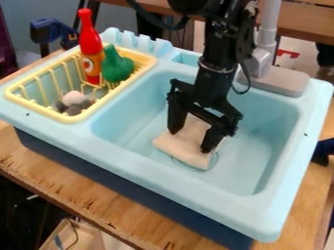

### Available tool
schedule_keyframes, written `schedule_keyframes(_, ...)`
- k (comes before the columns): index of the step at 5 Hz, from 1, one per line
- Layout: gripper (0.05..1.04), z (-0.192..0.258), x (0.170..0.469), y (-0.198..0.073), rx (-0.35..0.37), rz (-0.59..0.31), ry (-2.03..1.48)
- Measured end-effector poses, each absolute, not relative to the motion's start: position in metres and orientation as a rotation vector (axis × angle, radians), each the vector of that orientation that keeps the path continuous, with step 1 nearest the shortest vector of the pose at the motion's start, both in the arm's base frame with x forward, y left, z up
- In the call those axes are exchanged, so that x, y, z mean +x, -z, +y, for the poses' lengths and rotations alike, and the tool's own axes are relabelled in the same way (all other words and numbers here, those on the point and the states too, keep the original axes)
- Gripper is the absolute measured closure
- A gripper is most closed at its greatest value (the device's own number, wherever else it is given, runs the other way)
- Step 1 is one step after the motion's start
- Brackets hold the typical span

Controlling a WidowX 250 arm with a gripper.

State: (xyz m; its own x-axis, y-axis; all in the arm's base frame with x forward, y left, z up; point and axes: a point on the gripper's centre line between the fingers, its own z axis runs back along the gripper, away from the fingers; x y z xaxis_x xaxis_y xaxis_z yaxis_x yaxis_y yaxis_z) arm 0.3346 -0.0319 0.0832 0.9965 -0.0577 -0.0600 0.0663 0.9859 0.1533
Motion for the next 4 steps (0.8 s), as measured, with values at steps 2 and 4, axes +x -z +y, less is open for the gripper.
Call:
schedule_keyframes(2, 0.083, -0.033, 0.350, -0.089, 0.147, -0.023, 0.052)
schedule_keyframes(4, 0.083, -0.027, 0.337, -0.137, 0.027, -0.159, 0.040)
